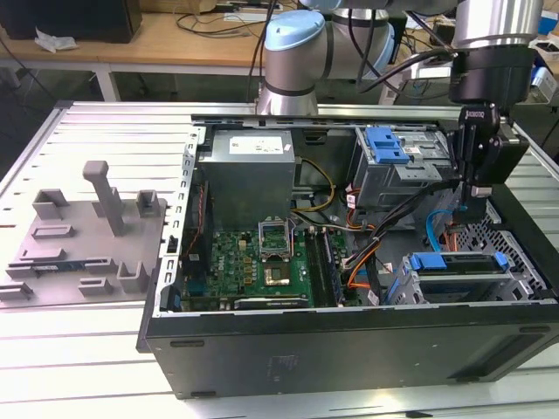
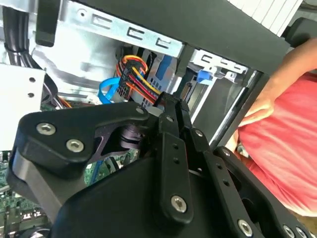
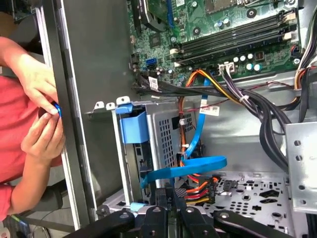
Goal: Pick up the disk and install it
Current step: 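Insert the first disk wire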
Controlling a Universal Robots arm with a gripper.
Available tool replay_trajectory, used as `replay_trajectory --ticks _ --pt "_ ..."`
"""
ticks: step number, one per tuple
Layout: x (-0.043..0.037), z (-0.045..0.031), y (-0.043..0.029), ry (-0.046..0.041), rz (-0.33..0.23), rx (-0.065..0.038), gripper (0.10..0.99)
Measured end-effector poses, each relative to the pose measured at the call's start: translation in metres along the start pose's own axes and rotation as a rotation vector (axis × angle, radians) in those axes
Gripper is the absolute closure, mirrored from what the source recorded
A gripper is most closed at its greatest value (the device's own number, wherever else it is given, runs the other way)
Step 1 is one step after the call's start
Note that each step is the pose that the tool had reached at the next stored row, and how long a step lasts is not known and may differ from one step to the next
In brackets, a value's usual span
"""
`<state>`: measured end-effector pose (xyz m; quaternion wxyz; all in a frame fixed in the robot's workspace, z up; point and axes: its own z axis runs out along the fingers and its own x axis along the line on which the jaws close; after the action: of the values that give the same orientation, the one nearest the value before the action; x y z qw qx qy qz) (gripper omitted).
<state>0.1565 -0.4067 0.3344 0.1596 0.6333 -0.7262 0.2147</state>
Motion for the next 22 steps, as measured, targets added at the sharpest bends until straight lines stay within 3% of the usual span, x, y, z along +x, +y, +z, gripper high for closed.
replay_trajectory --ticks 4,5,6,8,11,13,14,16,18,20,22 --pt "0.0125 -0.0026 -0.0017 -0.0144 0.001 -0.002 0.922" --pt "0.0164 -0.0032 -0.0019 -0.0261 0.001 -0.004 0.922" --pt "0.0194 -0.0024 -0.0014 -0.0388 0.002 -0.006 0.922" --pt "0.0242 0.0001 0.0001 -0.0722 0.003 -0.01 0.922" --pt "0.0287 0.0023 0.001 -0.1099 0.005 -0.016 0.922" --pt "0.0336 0.004 0.001 -0.1625 0.007 -0.024 0.922" --pt "0.0351 0.0044 0.0008 -0.1748 0.007 -0.026 0.922" --pt "0.043 0.0049 -0.0002 -0.2141 0.009 -0.032 0.922" --pt "0.0507 0.0055 -0.0014 -0.2347 0.01 -0.035 0.922" --pt "0.0542 0.0066 -0.0018 -0.2465 0.011 -0.036 0.922" --pt "0.0592 0.0095 -0.0025 -0.2671 0.012 -0.038 0.922"
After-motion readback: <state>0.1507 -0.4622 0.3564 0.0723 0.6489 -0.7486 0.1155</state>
